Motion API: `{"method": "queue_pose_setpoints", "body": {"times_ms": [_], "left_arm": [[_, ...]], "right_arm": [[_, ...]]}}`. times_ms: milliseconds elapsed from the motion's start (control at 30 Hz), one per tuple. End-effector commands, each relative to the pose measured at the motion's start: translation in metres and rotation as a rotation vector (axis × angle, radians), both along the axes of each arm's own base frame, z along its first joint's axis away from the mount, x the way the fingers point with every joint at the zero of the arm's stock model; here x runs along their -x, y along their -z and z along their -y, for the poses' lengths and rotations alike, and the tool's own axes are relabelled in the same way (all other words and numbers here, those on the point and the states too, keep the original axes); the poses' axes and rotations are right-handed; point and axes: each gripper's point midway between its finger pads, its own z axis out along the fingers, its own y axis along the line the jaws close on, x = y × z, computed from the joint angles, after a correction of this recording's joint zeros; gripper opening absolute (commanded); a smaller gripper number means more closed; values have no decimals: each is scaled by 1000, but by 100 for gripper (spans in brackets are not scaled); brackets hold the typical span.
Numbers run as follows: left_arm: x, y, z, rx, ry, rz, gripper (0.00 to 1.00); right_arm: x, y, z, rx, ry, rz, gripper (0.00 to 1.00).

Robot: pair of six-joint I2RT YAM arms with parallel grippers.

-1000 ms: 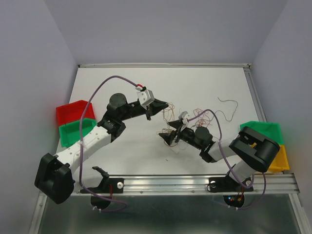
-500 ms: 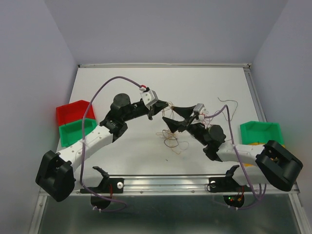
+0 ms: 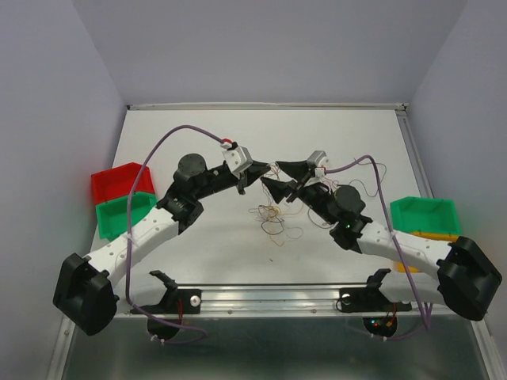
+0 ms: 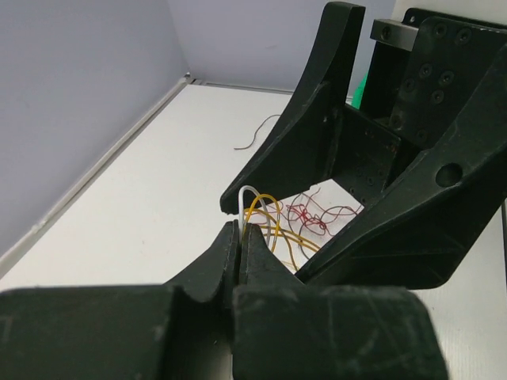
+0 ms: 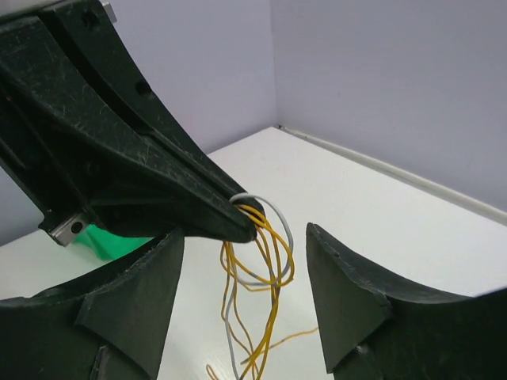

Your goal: Untangle the cables

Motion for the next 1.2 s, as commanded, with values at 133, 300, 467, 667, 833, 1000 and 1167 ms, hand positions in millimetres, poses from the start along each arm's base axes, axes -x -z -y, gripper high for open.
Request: {"method": "queue_pose_setpoints", "body": {"times_ms": [133,300,467,667,833,1000,1167], "left_arm": [[9,-37,-11,76,-28,95,0],[14,-37,-9,77,-2,91,0],[18,-36,-7,75,27,86,0],[22,-37,-7,75,43,94,0],[21,-37,-8,75,32,96,0],[19,-36,-7,67,30,110,29],[18,-27,-4,32,49,126,61]], "right_arm": [[8,-11,17,24,34,-4,63],[9,-3,18,53,35,-10,59],[3,2,11,76,27,-16,56],[-5,11,3,100,35,-35,33],[-3,18,7,105,41,-47,10],[-1,18,21,72,82,-59,1],[-3,8,29,45,122,-50,1]]}}
